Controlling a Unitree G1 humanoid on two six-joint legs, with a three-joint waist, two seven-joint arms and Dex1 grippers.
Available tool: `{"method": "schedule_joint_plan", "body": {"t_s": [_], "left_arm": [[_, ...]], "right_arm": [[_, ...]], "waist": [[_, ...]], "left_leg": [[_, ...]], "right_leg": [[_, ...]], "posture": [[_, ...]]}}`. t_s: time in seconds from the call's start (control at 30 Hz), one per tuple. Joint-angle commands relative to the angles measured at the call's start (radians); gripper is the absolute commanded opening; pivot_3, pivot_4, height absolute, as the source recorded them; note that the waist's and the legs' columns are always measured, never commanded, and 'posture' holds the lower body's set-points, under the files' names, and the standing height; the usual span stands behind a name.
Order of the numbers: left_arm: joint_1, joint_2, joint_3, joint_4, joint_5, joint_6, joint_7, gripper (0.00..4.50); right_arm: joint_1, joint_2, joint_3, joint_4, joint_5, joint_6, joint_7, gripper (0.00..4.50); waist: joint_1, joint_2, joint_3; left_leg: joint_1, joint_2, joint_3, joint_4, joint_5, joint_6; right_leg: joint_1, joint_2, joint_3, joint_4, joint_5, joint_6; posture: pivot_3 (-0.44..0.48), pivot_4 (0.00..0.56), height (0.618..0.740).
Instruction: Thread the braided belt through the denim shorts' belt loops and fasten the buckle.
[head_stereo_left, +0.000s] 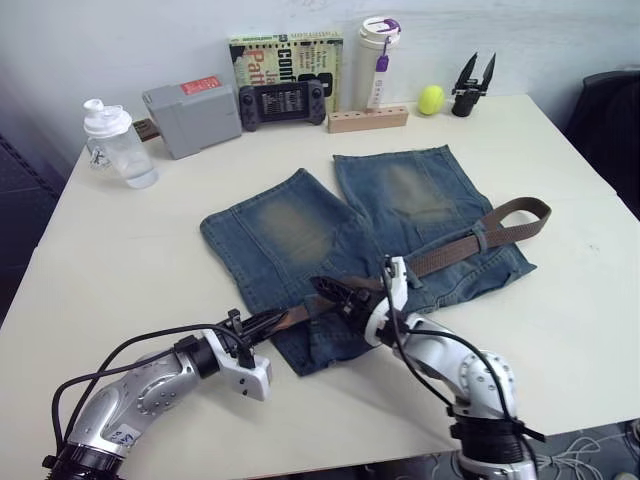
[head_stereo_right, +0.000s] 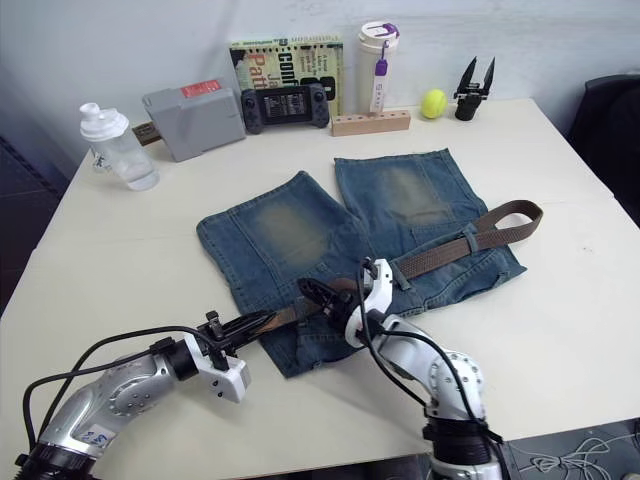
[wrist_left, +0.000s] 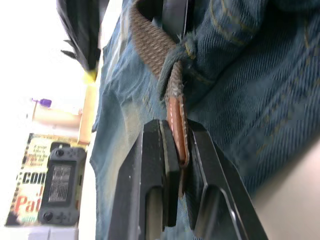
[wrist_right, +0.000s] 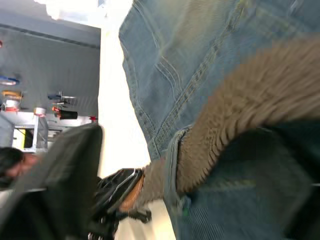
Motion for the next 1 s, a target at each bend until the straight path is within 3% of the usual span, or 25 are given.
{"method": "schedule_joint_plan", "body": {"t_s": [0.03,0.13,0.3,0.47,0.6,0.77,0.9,1.0], "left_arm": [[0.023,0.022,0.012,0.018,0.023,0.006,0.009,0.0],[0.027,0.028,0.015,0.019,0.019,-0.003,0.022,0.0],[0.035,0.029,0.009,0.02,0.021,-0.012,0.042,0.0],[0.043,0.032,0.013,0.017,0.022,-0.016,0.056,0.0],[0.07,0.05,0.029,0.016,0.016,-0.045,0.077,0.0],[0.183,0.154,0.125,0.062,0.006,-0.163,0.139,0.0],[0.331,0.321,0.268,0.313,0.09,-0.358,0.323,0.0],[0.384,0.431,0.293,0.509,0.203,-0.428,0.5,0.0]], "right_arm": [[0.011,-0.158,-0.042,-0.159,0.11,0.044,0.087,4.47],[0.032,-0.298,-0.068,-0.24,0.085,0.062,0.193,4.47],[0.042,-0.478,0.029,-0.336,-0.233,0.069,0.376,2.32],[0.061,-0.538,0.173,-0.295,-0.593,-0.013,0.455,0.14],[0.063,-0.542,0.256,-0.235,-0.8,-0.06,0.501,0.05],[0.081,-0.491,0.276,-0.189,-0.868,-0.031,0.523,0.05],[0.073,-0.442,0.274,-0.179,-0.885,-0.006,0.534,0.05],[0.064,-0.416,0.271,-0.177,-0.901,0.008,0.544,0.05]], "waist": [[0.0,0.001,0.001],[0.001,0.002,0.001],[0.001,0.0,0.003],[0.001,-0.003,0.005],[0.0,-0.005,0.006],[-0.004,-0.009,0.005],[-0.01,-0.013,0.004],[-0.013,-0.012,0.004]], "left_leg": [[0.0,0.0,0.0,0.0,0.0,0.0],[0.0,0.0,0.001,0.0,-0.001,0.001],[0.0,0.0,0.001,0.0,-0.001,0.001],[0.0,-0.001,0.001,0.0,-0.001,0.001],[0.0,-0.002,0.001,0.0,-0.001,0.001],[0.002,0.001,0.001,0.0,-0.001,0.001],[0.004,0.002,0.001,0.0,-0.002,-0.001],[0.009,0.002,0.003,-0.004,-0.002,0.0]], "right_leg": [[0.0,0.0,0.0,0.0,0.0,0.0],[0.0,-0.001,-0.002,-0.001,0.0,0.0],[0.0,0.0,-0.003,-0.001,0.0,0.0],[0.0,-0.001,-0.005,-0.002,0.0,0.0],[0.0,0.0,-0.006,-0.002,0.0,0.001],[0.001,0.0,-0.007,-0.002,0.0,0.0],[0.002,0.0,-0.007,-0.001,-0.001,-0.001],[0.003,-0.001,-0.009,0.0,-0.002,-0.003]], "posture": [[0.0,0.15,0.731],[0.0,0.15,0.731],[0.0,0.15,0.731],[0.0,0.15,0.731],[0.0,0.15,0.731],[0.0,0.15,0.731],[0.0,0.15,0.731],[0.0,0.15,0.731]]}}
